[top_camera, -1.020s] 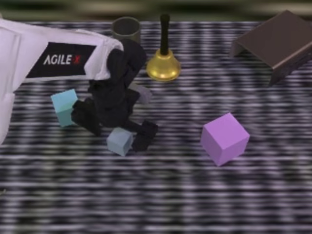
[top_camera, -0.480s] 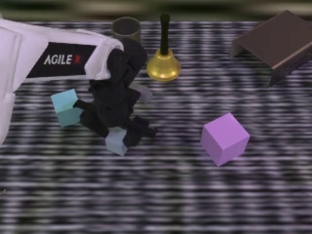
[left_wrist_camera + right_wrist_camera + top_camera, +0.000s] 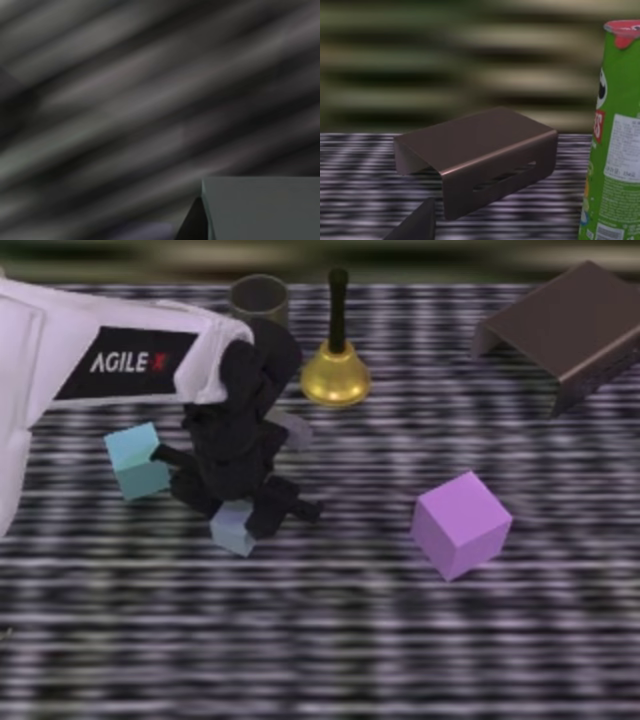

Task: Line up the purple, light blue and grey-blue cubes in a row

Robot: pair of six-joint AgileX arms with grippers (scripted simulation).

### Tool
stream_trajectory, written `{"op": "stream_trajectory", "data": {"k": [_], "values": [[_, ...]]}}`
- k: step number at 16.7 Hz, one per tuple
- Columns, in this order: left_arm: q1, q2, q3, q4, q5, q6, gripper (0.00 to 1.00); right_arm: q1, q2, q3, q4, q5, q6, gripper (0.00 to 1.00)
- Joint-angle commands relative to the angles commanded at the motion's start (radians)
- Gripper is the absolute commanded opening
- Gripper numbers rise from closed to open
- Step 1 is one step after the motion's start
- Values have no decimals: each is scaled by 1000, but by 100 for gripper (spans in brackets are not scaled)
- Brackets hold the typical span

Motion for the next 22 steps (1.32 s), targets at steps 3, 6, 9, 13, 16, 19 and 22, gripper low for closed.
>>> {"op": "stream_trajectory", "data": {"k": [3, 6, 9, 13, 16, 19, 22], "values": [[1, -36, 13, -13, -1, 1, 0, 0, 0, 0, 0, 0, 0, 100], [4, -50, 45, -54, -2, 0, 0, 0, 0, 0, 0, 0, 0, 100], [13, -90, 109, -172, -3, -2, 0, 0, 0, 0, 0, 0, 0, 100], [20, -129, 159, -251, -2, -2, 0, 0, 0, 0, 0, 0, 0, 100], [15, -125, 157, -249, -2, 0, 0, 0, 0, 0, 0, 0, 0, 100], [-10, -108, 185, -264, -4, -36, 0, 0, 0, 0, 0, 0, 0, 100], [-85, -59, 270, -308, -9, -166, 0, 0, 0, 0, 0, 0, 0, 100]]}}
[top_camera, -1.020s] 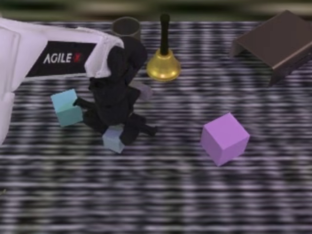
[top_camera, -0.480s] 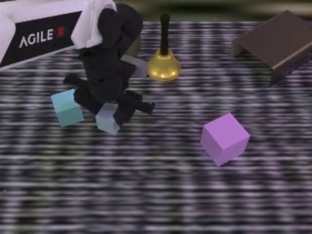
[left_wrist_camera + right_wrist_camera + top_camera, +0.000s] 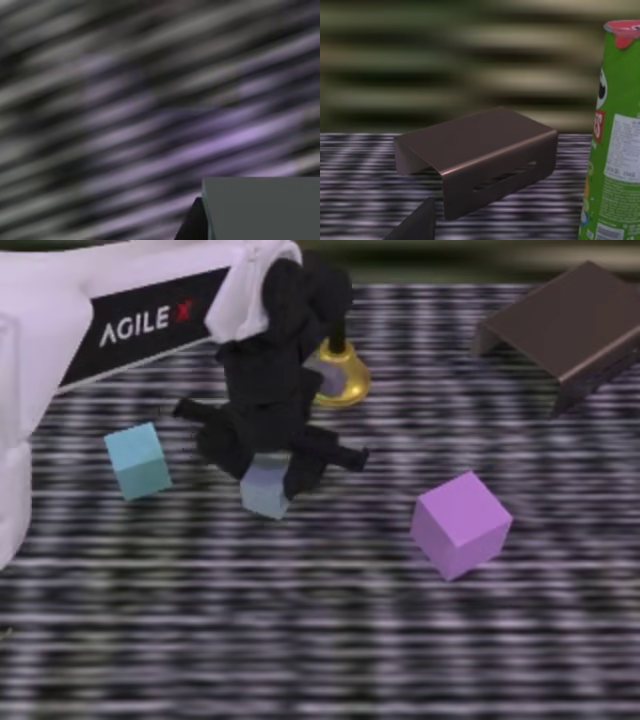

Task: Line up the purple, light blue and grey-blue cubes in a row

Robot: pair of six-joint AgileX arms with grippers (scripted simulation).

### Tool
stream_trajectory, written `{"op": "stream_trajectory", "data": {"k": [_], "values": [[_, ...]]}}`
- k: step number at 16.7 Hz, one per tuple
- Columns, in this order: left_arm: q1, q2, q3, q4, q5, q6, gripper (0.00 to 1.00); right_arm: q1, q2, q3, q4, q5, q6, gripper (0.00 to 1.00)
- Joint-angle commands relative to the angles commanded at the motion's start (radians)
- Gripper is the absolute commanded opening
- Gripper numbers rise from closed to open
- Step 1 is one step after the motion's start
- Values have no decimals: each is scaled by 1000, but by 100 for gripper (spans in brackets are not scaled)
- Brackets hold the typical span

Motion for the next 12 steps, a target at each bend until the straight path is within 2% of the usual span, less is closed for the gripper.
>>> {"op": "stream_trajectory", "data": {"k": [8, 12], "values": [[-292, 158, 295, -164, -15, -605, 0, 0, 0, 0, 0, 0, 0, 100], [-391, 192, 390, -208, -21, -779, 0, 0, 0, 0, 0, 0, 0, 100]]}}
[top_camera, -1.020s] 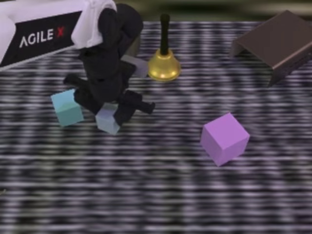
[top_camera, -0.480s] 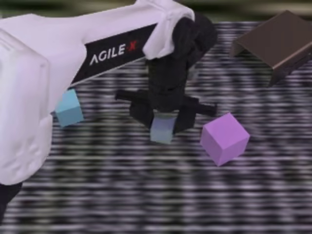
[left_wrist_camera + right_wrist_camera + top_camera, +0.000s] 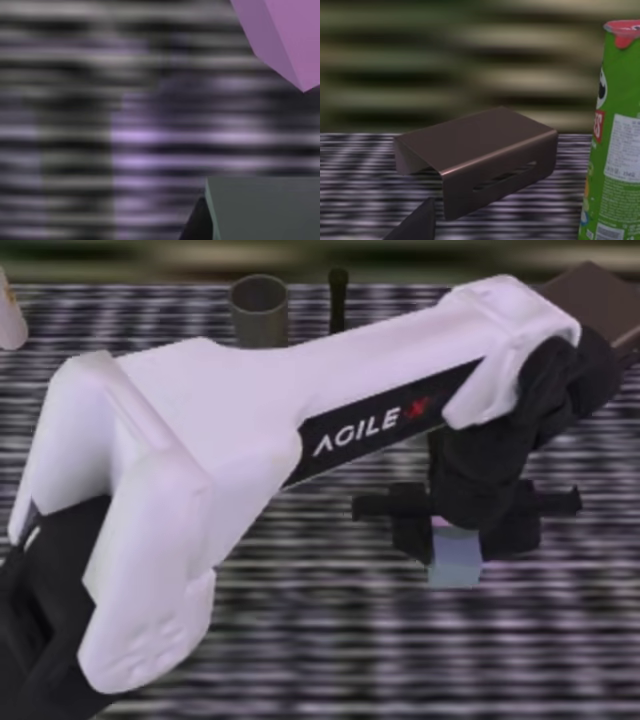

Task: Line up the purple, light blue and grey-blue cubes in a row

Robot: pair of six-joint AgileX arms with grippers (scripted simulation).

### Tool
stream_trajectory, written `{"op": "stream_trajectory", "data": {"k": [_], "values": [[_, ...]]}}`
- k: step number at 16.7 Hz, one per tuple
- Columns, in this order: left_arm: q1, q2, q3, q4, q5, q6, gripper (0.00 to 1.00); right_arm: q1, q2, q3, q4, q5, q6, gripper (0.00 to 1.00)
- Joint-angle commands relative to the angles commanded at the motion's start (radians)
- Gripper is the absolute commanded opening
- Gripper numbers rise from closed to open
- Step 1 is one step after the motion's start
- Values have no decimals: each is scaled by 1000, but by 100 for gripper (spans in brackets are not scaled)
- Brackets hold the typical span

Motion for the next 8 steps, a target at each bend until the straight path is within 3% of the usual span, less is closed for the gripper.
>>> {"op": "stream_trajectory", "data": {"k": [8], "values": [[-11, 1, -6, 14, -1, -20, 0, 0, 0, 0, 0, 0, 0, 100]]}}
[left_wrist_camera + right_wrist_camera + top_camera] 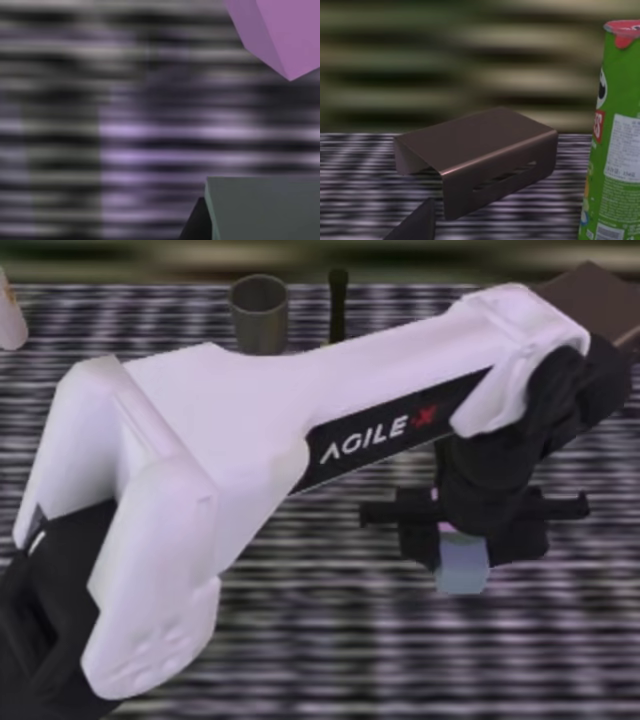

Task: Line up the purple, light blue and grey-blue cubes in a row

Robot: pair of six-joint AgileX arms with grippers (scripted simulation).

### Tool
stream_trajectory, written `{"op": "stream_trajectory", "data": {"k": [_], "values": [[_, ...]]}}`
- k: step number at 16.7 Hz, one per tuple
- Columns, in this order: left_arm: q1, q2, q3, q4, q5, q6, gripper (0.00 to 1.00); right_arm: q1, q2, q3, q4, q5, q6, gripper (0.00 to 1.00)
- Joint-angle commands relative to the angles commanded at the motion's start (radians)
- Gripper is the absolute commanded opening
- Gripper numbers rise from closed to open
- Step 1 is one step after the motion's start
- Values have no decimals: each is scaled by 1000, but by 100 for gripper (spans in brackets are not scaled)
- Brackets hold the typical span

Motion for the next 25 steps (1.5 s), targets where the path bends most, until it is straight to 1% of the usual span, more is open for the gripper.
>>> {"op": "stream_trajectory", "data": {"k": [7, 12, 25], "values": [[-2, 30, -192, 223, 0, -2, 0, 0, 0, 0, 0, 0, 0, 100], [-3, 33, -205, 236, 0, -2, 0, 0, 0, 0, 0, 0, 0, 100], [-3, 33, -205, 236, 0, -2, 98, 0, 0, 0, 0, 0, 0, 100]]}}
